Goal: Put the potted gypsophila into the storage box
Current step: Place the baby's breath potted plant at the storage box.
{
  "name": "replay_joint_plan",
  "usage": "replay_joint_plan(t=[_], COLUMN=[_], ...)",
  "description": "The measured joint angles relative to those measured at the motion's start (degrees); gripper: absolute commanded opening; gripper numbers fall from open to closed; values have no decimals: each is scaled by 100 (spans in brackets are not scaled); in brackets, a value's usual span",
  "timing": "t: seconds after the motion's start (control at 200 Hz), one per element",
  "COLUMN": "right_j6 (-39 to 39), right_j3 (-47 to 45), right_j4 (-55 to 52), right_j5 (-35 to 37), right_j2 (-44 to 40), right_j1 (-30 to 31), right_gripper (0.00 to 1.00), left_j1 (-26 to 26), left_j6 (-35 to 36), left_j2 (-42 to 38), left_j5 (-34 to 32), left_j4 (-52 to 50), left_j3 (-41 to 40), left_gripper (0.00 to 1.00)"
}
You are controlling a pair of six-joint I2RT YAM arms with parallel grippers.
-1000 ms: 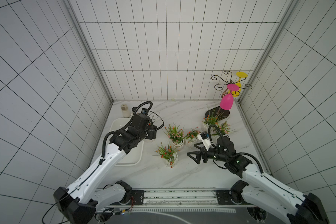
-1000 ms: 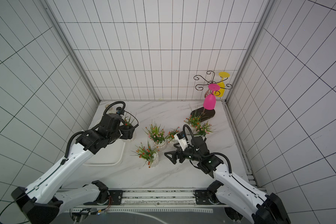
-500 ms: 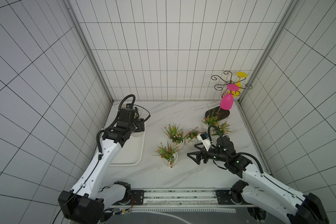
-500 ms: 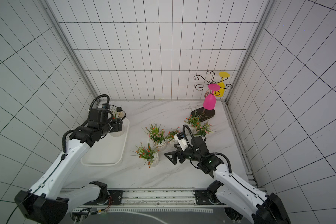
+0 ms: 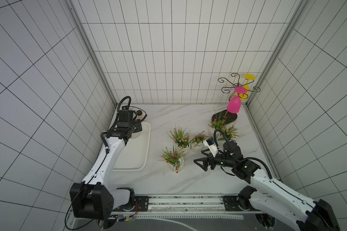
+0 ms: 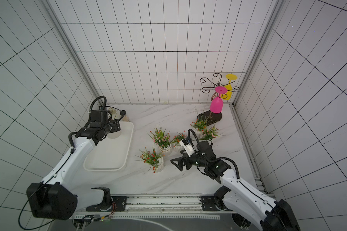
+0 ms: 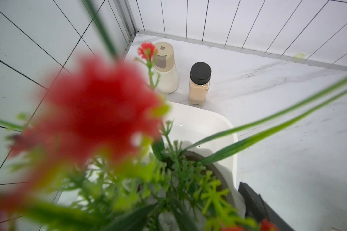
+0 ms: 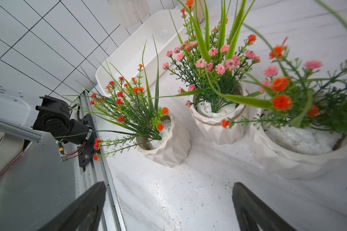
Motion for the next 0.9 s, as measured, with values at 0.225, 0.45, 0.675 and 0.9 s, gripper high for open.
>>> replay_joint_plan(t=[0.225, 0.45, 0.675, 0.9], right_j6=[-39, -170, -310, -348], right_j3=[0, 0, 0, 0], right_j4=[-9, -9, -7, -2], right_j5=[-7, -149, -393, -481], right_j2=[-9, -9, -9, -15], right_j1=[0, 0, 0, 0], right_gripper=[99, 99, 99, 99], left_j1=[474, 686, 721, 789], left_j6=[17, -26, -26, -50], left_j2=[348, 654, 1095, 1320], left_j5=[-37, -162, -317, -341], left_j4=[374, 780, 1075, 1327], left_j3=[-94, -197, -223, -378], left_gripper=[64, 63, 62, 62])
